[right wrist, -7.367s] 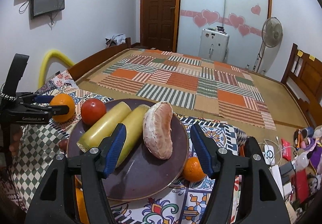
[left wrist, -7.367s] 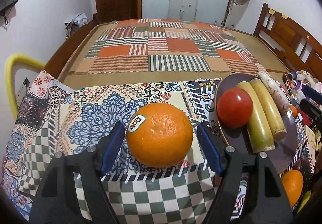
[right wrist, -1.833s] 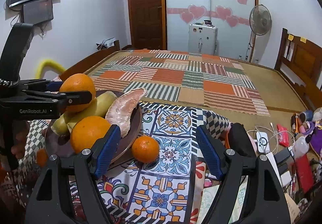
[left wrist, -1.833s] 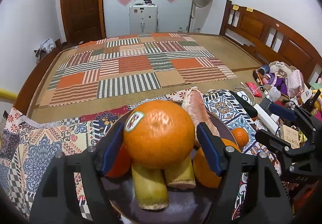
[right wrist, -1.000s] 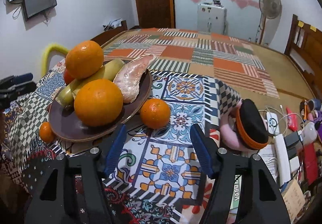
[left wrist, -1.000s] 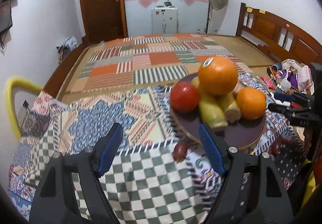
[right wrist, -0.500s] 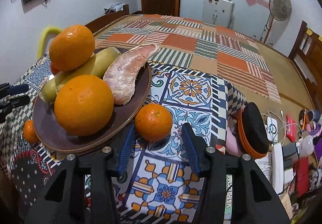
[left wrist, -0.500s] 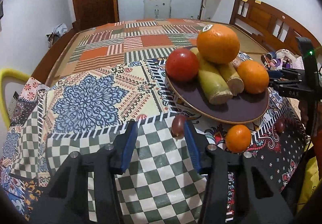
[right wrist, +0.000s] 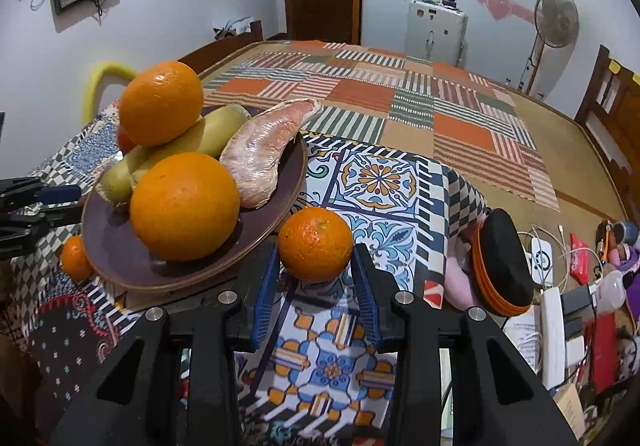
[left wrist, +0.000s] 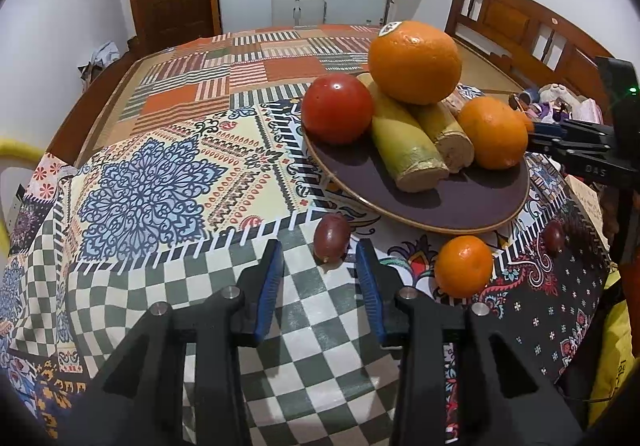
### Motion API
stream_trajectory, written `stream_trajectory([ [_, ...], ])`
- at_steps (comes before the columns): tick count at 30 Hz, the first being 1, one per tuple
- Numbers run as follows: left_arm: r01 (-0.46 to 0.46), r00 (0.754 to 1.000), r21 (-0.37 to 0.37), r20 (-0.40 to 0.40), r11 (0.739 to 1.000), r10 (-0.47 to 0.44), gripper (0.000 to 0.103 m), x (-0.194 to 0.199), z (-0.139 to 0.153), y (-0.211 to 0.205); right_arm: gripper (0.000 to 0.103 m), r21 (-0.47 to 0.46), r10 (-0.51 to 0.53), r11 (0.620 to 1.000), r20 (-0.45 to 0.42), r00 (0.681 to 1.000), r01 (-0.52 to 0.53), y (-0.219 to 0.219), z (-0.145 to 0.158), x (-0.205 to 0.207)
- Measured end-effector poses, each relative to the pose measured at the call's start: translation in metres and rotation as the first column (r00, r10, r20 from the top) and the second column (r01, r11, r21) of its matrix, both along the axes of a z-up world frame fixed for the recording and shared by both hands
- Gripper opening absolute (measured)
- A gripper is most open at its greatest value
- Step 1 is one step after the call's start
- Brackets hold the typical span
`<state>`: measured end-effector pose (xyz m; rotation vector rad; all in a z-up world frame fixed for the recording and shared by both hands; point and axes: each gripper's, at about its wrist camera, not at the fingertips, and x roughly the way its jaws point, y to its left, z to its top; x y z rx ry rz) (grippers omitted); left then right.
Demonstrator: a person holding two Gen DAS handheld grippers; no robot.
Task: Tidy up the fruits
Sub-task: 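Grasp a small mandarin with the right tool while the left grasps the dark red fruit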
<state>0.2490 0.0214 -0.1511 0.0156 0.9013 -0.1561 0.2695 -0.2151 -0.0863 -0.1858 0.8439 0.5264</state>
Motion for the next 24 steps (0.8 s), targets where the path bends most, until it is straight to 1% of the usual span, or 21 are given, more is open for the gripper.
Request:
stream_trajectory([
  [3, 0.002, 1.000, 0.003, -0.004, 1.000, -0.002, 0.033, 0.005, -0.001, -0.003, 0.034, 0.022, -0.004, 1.000, 0.022, 1.000, 0.004, -0.002, 0.008, -0.007],
  [7, 0.000, 1.000, 0.008, -0.020, 1.000, 0.000, 0.024, 0.012, -0.003, -0.005, 0.034, 0.047, 0.003, 0.999, 0.051, 0.999, -0.005, -0.001, 0.019, -0.016],
  [10, 0.005, 1.000, 0.016, -0.016, 1.000, -0.005, 0.017, 0.015, -0.003, -0.008, 0.034, 0.063, 0.018, 0.998, 0.069, 0.997, -0.023, 0.003, 0.025, -0.022],
  [14, 0.003, 1.000, 0.033, 0.001, 0.999, -0.003, 0.015, 0.010, -0.002, -0.012, 0.034, 0.083, 0.048, 0.995, 0.081, 0.996, -0.055, 0.010, 0.028, -0.029],
  [18, 0.011, 1.000, 0.030, 0.015, 0.999, -0.011, 0.015, 0.000, 0.003, -0.016, 0.034, 0.092, 0.080, 0.992, 0.097, 0.992, -0.089, 0.022, 0.031, -0.038],
  [24, 0.018, 0.998, 0.008, 0.061, 1.000, -0.018, 0.015, -0.014, 0.024, -0.015, 0.034, 0.095, 0.122, 0.986, 0.121, 0.985, -0.134, 0.041, 0.036, -0.048],
])
